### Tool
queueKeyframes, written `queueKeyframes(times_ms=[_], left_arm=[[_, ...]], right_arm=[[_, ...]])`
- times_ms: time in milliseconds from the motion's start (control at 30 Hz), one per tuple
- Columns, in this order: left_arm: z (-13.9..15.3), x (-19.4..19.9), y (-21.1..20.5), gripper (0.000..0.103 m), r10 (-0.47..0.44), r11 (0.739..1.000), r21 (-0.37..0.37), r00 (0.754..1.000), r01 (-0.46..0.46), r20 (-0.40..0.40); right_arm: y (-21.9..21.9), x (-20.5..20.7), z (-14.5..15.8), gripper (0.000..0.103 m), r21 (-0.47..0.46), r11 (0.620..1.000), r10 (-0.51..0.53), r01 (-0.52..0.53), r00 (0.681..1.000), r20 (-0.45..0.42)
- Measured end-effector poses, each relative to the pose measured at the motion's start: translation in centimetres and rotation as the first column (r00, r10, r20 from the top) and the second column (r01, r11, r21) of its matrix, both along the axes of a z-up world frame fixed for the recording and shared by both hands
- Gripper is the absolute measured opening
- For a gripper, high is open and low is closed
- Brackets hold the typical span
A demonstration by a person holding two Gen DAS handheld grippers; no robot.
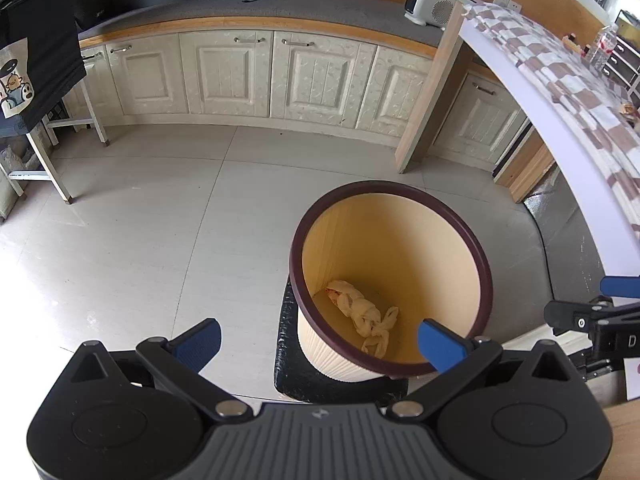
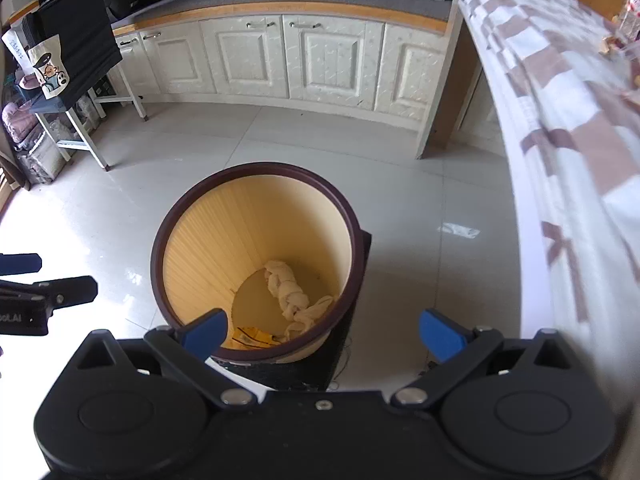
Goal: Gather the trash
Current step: 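Withdraw both open tools from the wastebasket back toward the table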
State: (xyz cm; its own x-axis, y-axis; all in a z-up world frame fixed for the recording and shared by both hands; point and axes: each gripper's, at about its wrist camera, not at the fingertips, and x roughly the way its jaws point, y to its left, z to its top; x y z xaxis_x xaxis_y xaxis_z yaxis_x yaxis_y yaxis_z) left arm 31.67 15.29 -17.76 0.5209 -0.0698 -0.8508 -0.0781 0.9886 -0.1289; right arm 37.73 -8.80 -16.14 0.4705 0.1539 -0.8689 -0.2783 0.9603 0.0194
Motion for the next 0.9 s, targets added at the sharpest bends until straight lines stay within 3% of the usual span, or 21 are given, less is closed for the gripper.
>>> queueKeyframes(times_ms=[300, 900], left_arm=[[2.7, -3.1, 0.0, 0.103, -0.006, 1.000, 0.003, 0.998, 0.006, 0.055], [12.3, -8.3, -2.2, 0.103, -0.039, 0.997, 0.073, 0.972, 0.022, 0.231]], right_arm=[[-0.2, -3.5, 3.5, 0.103, 0.014, 1.000, 0.008, -0.009, 0.998, 0.069], [-4.2, -9.8, 13.3, 0.103, 0.059, 0.998, -0.009, -0.007, 0.962, 0.272]])
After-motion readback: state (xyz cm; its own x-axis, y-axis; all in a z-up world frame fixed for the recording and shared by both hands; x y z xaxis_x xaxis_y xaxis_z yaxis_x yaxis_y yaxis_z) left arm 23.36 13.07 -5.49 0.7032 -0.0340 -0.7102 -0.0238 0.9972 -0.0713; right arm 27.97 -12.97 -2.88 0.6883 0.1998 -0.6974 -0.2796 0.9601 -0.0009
